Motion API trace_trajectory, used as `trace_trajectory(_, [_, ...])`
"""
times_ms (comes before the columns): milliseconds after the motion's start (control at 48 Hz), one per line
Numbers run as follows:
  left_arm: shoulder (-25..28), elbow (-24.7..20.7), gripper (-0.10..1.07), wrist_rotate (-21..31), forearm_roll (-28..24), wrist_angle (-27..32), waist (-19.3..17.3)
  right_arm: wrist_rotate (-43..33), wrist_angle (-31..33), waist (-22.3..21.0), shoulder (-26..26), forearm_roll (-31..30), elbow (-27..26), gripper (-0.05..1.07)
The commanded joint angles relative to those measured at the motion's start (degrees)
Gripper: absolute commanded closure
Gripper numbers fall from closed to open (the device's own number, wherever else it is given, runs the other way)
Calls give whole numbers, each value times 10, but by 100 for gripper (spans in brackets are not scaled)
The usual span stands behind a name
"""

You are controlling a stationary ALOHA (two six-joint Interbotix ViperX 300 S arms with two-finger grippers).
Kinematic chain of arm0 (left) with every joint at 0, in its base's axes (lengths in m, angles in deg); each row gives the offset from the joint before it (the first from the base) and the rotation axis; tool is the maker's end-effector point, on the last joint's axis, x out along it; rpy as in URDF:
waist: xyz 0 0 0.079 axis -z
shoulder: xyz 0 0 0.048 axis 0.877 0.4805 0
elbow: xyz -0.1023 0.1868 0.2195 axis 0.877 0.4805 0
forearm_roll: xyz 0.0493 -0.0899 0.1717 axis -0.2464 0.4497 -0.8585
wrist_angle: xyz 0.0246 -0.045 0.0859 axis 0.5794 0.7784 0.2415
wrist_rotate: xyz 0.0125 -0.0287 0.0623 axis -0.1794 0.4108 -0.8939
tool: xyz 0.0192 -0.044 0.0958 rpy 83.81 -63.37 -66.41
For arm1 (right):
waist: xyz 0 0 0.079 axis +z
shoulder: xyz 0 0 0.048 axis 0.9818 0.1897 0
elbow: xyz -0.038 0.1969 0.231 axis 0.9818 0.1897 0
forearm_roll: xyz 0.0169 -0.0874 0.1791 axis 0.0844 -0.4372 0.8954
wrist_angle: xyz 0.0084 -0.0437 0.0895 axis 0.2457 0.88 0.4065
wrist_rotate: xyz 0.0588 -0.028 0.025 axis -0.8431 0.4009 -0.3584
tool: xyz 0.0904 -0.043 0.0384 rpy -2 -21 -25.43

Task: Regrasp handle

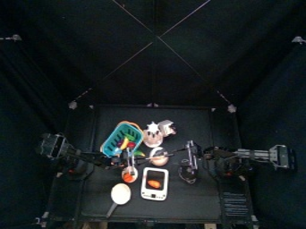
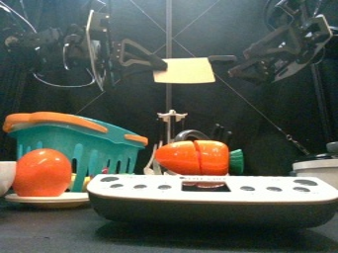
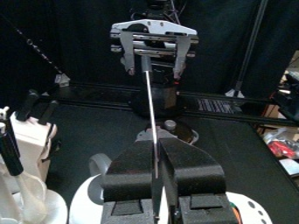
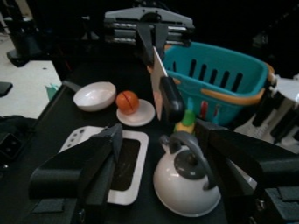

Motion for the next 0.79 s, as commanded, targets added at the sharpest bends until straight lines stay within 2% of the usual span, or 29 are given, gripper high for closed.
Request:
trace_trajectory(0, [-11, -3, 60, 0, -3, -2, 3, -1, 37, 23, -21, 33, 5, 6])
trace_trajectory(188, [-32, 24, 60, 0, -4, -2, 7, 1, 118, 112, -25, 168, 11, 6])
trace_trajectory(312, [-51, 44, 60, 0, -4, -2, 7, 4, 156, 178, 1, 247, 4, 7])
trace_trajectory(396, [-54, 55, 60, 0, -4, 0, 7, 5, 159, 211, 32, 280, -11, 7])
trace_trajectory(542, [-59, 68, 60, -2, -4, 0, 4, 5, 158, 250, 112, 291, -57, 9])
trace_trajectory(771, [-77, 83, 60, -2, -4, 0, 1, 6, 161, 264, 236, 288, -150, 9])
